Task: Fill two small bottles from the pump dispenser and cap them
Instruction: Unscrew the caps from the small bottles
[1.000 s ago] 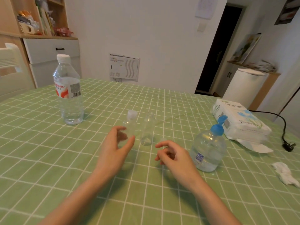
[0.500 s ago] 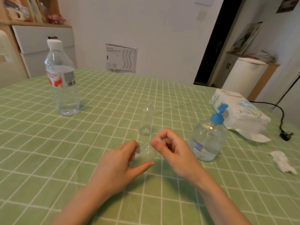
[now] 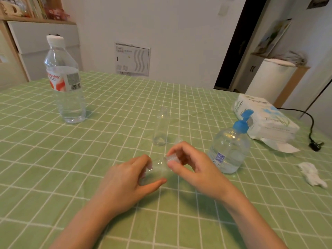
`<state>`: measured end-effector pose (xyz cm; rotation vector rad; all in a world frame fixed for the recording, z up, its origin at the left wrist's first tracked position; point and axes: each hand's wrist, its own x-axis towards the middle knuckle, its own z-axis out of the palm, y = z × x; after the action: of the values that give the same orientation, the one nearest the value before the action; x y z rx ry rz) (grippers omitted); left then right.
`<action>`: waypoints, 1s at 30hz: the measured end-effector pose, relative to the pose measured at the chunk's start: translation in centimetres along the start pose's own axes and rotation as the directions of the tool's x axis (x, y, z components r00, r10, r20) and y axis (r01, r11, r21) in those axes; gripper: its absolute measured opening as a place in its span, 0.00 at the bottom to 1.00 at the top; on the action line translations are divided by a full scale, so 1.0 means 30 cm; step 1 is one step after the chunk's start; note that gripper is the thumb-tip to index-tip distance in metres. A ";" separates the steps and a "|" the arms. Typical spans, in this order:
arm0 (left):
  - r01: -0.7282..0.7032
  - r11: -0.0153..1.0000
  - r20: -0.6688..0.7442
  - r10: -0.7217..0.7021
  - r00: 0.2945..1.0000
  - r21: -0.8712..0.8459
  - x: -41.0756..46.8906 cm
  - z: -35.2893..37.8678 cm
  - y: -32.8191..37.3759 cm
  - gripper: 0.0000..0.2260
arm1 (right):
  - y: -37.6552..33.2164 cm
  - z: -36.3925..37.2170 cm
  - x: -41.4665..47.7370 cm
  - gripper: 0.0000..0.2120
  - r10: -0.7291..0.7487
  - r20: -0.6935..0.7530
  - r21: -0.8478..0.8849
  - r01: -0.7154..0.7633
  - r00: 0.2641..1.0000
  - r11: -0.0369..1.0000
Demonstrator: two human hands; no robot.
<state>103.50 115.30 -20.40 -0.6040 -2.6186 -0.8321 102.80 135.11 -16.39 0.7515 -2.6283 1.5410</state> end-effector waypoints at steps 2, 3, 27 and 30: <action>0.007 1.000 -0.011 -0.007 1.000 -0.006 0.000 -0.003 0.002 0.22 | -0.004 -0.004 -0.001 0.12 0.019 0.021 0.004 -0.020 1.000 1.000; 0.008 1.000 -0.013 -0.008 1.000 -0.008 -0.001 -0.005 0.003 0.22 | -0.010 -0.005 0.000 0.14 0.039 0.035 0.000 -0.039 0.999 0.999; 0.017 1.000 0.008 -0.017 1.000 0.010 -0.006 -0.022 0.013 0.20 | -0.037 -0.020 -0.001 0.16 0.062 0.056 0.003 -0.062 0.997 0.998; 0.022 1.000 0.011 -0.023 1.000 0.011 -0.006 -0.021 0.012 0.21 | -0.036 -0.021 0.002 0.11 0.065 0.070 -0.017 -0.064 0.995 0.998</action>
<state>103.92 115.12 -19.82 -0.5788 -2.6429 -0.8224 103.03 135.15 -15.16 0.7407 -2.7368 1.5368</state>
